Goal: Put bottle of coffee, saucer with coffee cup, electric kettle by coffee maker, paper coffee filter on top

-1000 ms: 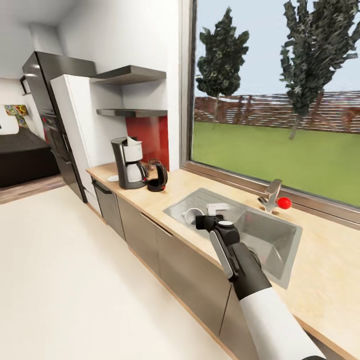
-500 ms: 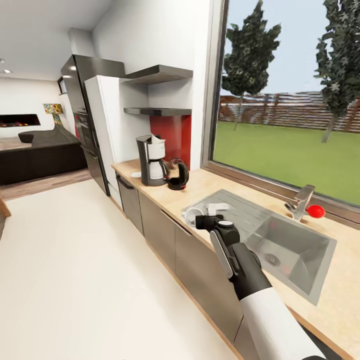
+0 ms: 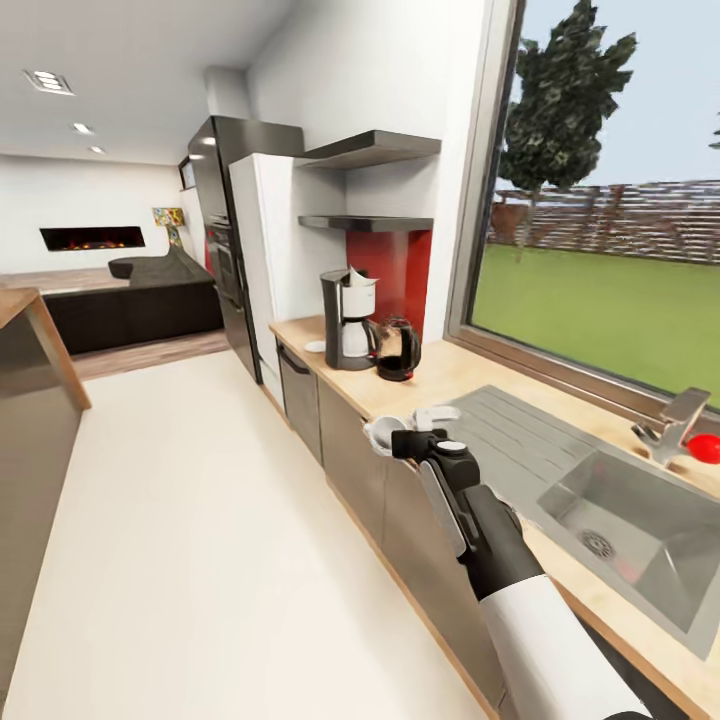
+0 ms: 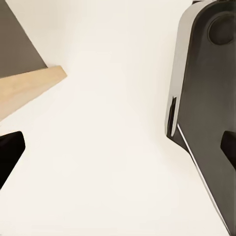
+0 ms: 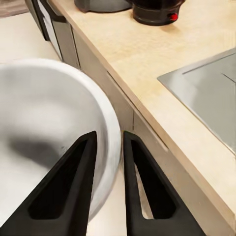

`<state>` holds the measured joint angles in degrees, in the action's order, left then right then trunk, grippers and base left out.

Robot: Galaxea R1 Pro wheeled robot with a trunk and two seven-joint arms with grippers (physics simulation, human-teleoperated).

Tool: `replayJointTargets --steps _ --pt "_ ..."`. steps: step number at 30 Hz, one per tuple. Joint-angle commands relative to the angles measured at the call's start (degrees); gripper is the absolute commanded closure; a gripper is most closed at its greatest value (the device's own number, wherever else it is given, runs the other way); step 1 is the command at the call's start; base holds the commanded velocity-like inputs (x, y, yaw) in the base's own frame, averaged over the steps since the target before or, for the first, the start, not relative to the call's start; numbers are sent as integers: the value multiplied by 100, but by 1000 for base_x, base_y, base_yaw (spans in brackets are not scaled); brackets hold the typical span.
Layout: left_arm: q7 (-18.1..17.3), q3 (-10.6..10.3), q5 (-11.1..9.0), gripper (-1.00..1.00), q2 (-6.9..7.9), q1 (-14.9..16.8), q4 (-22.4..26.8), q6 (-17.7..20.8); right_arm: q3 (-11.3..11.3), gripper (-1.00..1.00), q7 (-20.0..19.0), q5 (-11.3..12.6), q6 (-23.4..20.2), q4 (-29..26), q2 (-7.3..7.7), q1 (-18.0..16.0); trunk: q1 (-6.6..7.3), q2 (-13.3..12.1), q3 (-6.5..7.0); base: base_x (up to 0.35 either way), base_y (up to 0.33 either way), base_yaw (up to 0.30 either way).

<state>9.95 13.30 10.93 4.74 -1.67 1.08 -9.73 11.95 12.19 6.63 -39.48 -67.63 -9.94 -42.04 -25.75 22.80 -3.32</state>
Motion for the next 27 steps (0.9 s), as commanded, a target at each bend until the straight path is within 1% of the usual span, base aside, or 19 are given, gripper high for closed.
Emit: replayJointTargets --steps 1,9,27 --pt "16 45 59 -100 0 -1 6 -11 9 100 46 67 -16 -5 1 -6 -4 12 -12 0 0 282" --pt "16 50 58 -100 -8 0 6 -12 10 100 46 67 -16 4 1 -6 -4 12 -12 33 16 282" --pt "16 59 49 -100 10 9 4 -1 13 100 46 67 -16 7 1 -6 -4 12 -12 227 235 282"
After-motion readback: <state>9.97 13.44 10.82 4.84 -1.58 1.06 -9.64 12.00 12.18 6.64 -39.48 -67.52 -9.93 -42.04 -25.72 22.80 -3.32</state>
